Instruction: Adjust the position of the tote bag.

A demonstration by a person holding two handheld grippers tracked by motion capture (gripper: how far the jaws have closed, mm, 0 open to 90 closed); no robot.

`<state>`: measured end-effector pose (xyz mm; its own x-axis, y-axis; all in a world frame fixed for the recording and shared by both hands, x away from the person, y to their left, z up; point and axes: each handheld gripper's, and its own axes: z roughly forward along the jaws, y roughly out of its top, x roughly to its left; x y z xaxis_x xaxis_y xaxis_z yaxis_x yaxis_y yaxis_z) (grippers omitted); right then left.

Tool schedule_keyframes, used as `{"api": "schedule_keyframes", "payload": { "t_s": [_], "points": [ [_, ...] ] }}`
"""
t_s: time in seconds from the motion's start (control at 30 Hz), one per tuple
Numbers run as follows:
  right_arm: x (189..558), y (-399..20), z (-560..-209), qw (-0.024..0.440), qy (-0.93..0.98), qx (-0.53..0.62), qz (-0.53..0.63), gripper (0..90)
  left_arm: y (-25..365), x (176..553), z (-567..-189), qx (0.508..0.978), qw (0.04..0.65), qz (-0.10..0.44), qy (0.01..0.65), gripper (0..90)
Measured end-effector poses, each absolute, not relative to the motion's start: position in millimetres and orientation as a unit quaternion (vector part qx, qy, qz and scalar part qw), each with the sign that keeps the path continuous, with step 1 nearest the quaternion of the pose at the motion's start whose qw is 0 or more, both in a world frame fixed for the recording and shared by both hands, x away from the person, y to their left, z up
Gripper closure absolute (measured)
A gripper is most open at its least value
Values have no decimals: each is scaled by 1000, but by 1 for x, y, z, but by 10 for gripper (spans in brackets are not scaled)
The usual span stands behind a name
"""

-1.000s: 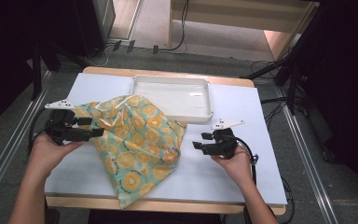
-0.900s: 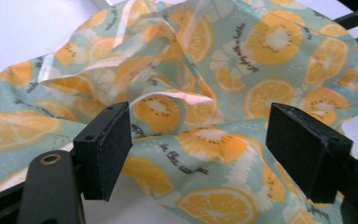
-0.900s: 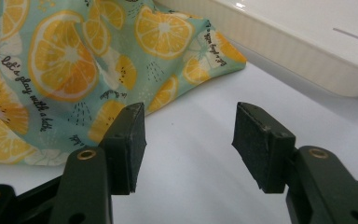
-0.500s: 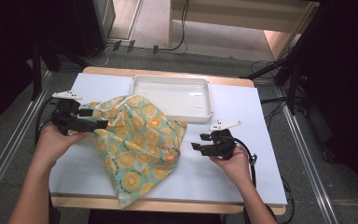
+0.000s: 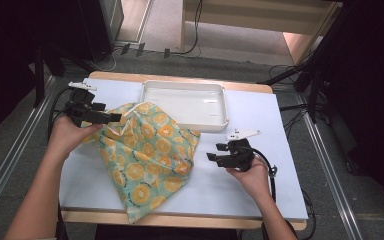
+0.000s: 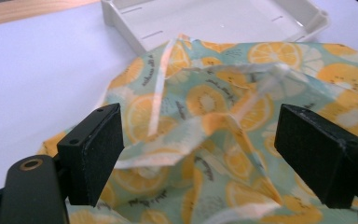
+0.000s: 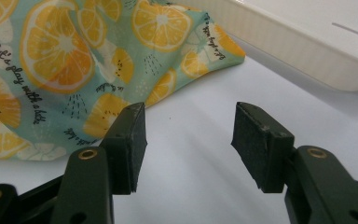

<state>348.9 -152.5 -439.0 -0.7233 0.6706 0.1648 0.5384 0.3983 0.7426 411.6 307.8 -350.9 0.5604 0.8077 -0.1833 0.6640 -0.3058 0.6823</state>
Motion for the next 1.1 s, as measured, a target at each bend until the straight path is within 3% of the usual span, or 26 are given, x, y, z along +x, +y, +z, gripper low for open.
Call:
{"api": "schedule_keyframes", "payload": {
  "t_s": [0.37,0.63,1.1],
  "points": [
    [344,-156,-442,83,831,369,407,461,309,437,-369,808,344,99,467,153],
    [340,-160,-443,86,830,373,405,460,322,442,-394,804,333,88,485,90],
    [340,-158,-445,85,834,371,401,461,344,450,-430,786,320,87,521,70]
  ]
}}
